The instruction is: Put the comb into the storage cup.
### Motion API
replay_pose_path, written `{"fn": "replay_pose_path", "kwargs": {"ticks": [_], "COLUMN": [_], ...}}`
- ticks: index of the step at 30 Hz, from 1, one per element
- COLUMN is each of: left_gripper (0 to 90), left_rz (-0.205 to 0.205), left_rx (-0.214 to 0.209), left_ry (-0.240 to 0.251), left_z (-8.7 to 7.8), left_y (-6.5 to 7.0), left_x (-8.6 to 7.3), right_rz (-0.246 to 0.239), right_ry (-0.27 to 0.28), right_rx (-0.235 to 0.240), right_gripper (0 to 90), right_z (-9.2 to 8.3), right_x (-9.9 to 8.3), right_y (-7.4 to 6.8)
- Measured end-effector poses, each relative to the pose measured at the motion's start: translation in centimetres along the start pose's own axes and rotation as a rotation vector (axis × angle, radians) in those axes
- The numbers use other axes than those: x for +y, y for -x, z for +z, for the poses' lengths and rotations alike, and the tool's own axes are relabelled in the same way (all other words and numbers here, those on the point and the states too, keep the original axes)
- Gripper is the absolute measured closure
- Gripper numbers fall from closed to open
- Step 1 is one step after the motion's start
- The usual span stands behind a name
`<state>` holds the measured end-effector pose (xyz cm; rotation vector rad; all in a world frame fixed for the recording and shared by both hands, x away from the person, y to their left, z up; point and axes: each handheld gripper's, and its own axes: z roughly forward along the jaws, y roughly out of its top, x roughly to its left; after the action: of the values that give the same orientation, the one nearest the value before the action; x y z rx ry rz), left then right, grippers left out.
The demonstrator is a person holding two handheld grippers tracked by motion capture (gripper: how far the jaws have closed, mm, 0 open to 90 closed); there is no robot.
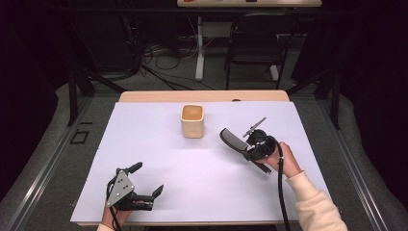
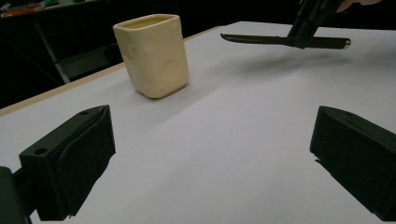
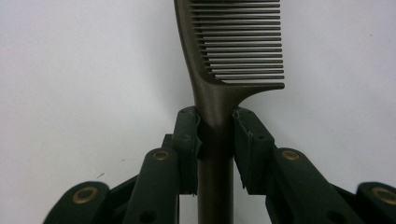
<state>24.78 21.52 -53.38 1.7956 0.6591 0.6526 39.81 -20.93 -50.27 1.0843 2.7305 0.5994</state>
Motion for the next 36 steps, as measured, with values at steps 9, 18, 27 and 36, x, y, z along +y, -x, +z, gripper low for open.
{"fn": "replay_pose_path", "kwargs": {"ticks": [9,18,27,36], "left_gripper": [0.1,0.1,0.1,0.2], "left_rz": [-0.001,-0.001,-0.003,-0.007], "left_rx": [-0.001,-0.002,-0.002,-0.001], "left_ry": [0.000,0.000,0.000,0.000], "left_z": [0.0,0.0,0.0,0.0], "left_y": [0.0,0.0,0.0,0.0], "left_x": [0.0,0.0,0.0,-0.1], "right_rz": [0.014,0.009,0.008,0.011], "right_ry": [0.050,0.087,0.124,0.174], "right_rx": [0.001,0.005,0.011,0.015], "right_gripper": [71.7,71.7,71.7,71.7], "right_z": [-0.5,-0.8,-1.1,-1.4], "right_x": [-0.5,-0.8,-1.0,-1.1], "right_y": [0.1,-0.1,-0.1,-0.1]}}
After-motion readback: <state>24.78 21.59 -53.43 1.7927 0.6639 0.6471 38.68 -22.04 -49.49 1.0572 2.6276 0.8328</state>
